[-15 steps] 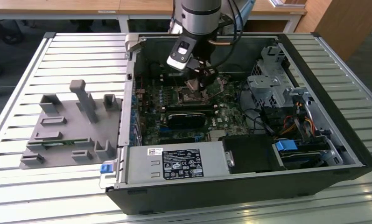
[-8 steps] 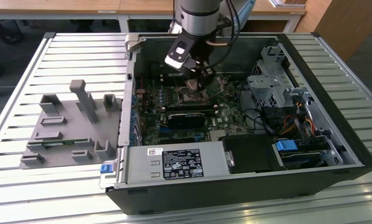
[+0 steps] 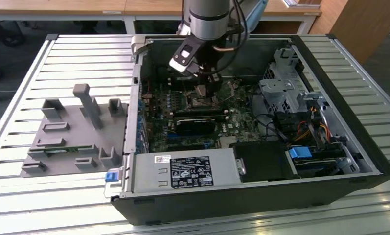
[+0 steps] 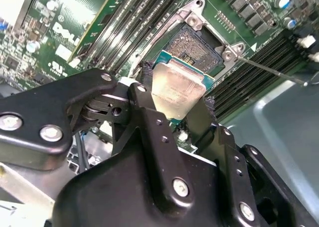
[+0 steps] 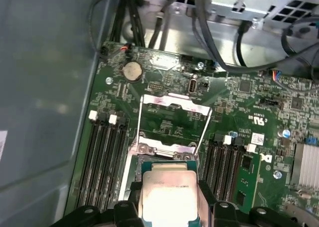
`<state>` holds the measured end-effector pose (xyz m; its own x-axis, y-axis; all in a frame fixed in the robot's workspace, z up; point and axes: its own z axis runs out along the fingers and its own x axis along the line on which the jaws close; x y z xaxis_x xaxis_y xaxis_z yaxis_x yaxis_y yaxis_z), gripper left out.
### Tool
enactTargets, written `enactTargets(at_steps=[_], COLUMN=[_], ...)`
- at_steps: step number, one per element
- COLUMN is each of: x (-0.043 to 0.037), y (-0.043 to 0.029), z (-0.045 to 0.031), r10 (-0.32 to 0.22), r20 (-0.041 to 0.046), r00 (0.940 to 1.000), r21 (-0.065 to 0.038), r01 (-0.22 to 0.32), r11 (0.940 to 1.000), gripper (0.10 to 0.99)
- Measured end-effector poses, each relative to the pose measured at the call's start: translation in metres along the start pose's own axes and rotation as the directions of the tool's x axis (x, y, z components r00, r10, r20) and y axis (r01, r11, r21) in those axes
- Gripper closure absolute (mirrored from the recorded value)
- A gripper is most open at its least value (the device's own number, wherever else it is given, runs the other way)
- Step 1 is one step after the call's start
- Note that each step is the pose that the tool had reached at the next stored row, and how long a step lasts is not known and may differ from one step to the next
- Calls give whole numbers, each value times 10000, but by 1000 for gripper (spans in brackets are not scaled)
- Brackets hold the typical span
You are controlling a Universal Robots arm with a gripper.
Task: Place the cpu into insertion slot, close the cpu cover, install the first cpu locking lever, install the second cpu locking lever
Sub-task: 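Place the cpu into insertion slot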
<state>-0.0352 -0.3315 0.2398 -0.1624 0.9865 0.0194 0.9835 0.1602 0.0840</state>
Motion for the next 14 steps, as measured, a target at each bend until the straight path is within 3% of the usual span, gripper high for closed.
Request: enactTargets(at_steps=[6, 14], x=[64, 92], y=[8, 6], z=[43, 117], r10=[240, 1201], r20=[18, 100], r00=[9997, 9927], r21=[-6, -28], r01=[-240, -1200], r11=[9997, 9928], gripper=[561, 561])
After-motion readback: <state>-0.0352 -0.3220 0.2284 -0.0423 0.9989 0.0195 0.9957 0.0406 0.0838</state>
